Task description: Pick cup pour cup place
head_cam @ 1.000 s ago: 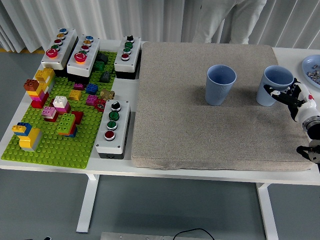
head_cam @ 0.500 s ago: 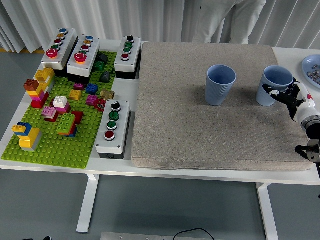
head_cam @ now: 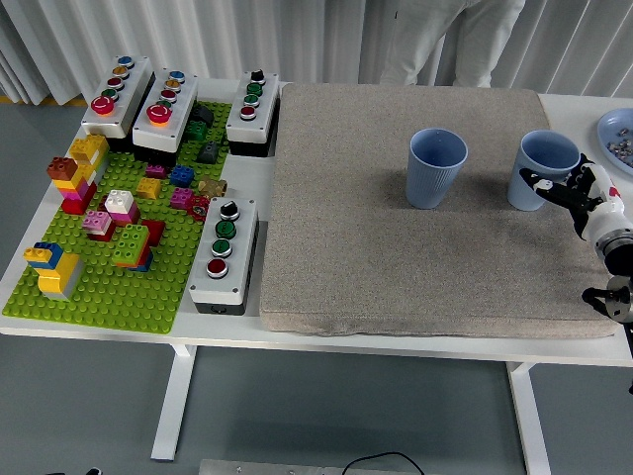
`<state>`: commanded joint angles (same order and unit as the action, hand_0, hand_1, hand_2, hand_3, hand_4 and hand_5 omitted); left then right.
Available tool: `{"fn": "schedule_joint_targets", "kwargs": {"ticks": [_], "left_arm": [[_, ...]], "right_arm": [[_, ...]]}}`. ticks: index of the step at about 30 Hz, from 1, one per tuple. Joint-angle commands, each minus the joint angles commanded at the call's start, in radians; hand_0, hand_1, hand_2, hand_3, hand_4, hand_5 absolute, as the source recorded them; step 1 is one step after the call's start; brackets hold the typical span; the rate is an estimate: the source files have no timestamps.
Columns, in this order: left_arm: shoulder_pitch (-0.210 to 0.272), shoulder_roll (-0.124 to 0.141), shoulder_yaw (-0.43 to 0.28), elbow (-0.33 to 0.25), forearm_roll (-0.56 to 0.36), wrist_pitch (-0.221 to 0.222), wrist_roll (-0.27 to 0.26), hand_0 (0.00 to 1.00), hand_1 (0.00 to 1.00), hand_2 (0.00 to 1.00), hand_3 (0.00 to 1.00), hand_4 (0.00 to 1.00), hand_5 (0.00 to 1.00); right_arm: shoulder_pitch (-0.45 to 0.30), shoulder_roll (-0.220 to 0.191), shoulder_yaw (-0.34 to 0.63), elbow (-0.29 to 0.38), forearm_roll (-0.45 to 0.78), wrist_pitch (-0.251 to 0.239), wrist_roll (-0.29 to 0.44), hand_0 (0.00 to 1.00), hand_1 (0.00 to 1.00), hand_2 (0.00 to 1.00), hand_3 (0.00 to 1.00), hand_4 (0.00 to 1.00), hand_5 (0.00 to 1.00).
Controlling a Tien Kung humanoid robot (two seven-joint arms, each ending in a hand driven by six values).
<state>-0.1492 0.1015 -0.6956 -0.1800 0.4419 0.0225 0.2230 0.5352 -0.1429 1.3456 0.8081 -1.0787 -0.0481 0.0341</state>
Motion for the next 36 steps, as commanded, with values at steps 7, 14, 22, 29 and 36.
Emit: {"fn": "schedule_joint_targets", "kwargs": {"ticks": [7,14,22,29,36], "left_arm": [[0.005,0.002,-0.003,0.0,-0.001,0.001,0.0,0.733,0.802,0.835,0.667,0.512,0.892],[0.008,0.01,-0.007,0.0,-0.002,0.002,0.001,0.732,0.802,0.835,0.666,0.512,0.891],[0.015,0.016,-0.018,0.0,0.002,0.004,0.001,0.732,0.801,0.835,0.665,0.512,0.892],[0.013,0.017,-0.023,0.0,0.005,0.004,0.002,0.733,0.801,0.835,0.666,0.512,0.892],[0.01,0.015,-0.031,0.0,0.014,0.004,0.004,0.733,0.8,0.834,0.665,0.512,0.892]], "right_arm": [[-0.005,-0.001,-0.007,0.023,-0.008,0.0,-0.002,0.786,0.692,0.6,0.696,0.645,0.103],[-0.002,-0.011,-0.029,0.086,-0.044,-0.003,-0.005,0.783,0.693,0.599,0.693,0.646,0.103],[0.0,-0.025,-0.041,0.164,-0.121,-0.021,-0.007,0.793,0.699,0.612,0.694,0.646,0.102],[0.009,-0.035,-0.045,0.204,-0.197,-0.047,-0.003,0.795,0.699,0.611,0.694,0.648,0.105],[0.014,-0.029,-0.058,0.21,-0.273,-0.073,0.011,0.796,0.699,0.612,0.694,0.647,0.108]]}}
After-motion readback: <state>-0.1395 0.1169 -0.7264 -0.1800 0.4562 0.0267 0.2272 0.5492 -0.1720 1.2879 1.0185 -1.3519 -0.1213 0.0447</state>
